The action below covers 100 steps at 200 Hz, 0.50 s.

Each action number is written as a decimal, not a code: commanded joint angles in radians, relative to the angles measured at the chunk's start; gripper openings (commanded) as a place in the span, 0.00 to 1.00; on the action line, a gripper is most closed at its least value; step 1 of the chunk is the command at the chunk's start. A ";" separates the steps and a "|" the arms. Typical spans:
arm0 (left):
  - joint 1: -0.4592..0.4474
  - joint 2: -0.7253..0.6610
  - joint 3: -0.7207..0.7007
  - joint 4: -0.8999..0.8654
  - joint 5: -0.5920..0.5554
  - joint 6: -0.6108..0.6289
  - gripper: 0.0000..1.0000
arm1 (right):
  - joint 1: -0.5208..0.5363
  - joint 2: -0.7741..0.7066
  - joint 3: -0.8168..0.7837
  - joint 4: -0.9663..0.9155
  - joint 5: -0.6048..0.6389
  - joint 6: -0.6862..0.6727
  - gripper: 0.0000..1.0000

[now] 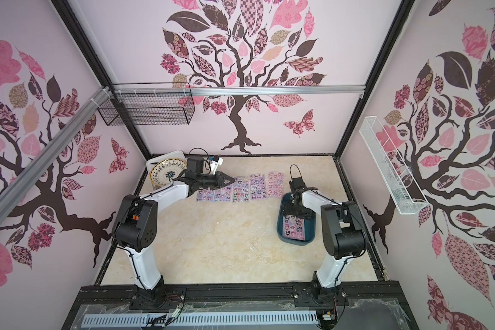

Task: Take the stickers out of the storage box
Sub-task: Pick up the sticker from the storage box.

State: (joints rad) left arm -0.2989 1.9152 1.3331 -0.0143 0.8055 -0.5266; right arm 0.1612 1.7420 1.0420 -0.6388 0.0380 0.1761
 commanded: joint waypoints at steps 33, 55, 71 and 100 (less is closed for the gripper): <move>0.004 -0.008 0.026 0.000 0.013 0.014 0.19 | 0.006 0.064 0.034 -0.031 0.016 -0.017 0.77; 0.004 -0.008 0.028 0.000 0.017 0.014 0.19 | 0.006 0.049 0.031 -0.033 0.023 -0.017 0.69; 0.004 -0.008 0.028 0.000 0.016 0.014 0.19 | 0.006 0.036 0.033 -0.038 0.031 -0.019 0.63; 0.004 -0.002 0.029 0.000 0.023 0.015 0.19 | 0.006 0.004 0.027 -0.045 0.040 -0.017 0.56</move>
State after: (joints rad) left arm -0.2989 1.9152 1.3354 -0.0166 0.8139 -0.5262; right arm 0.1608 1.7657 1.0710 -0.6537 0.0582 0.1600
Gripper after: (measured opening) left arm 0.188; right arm 0.583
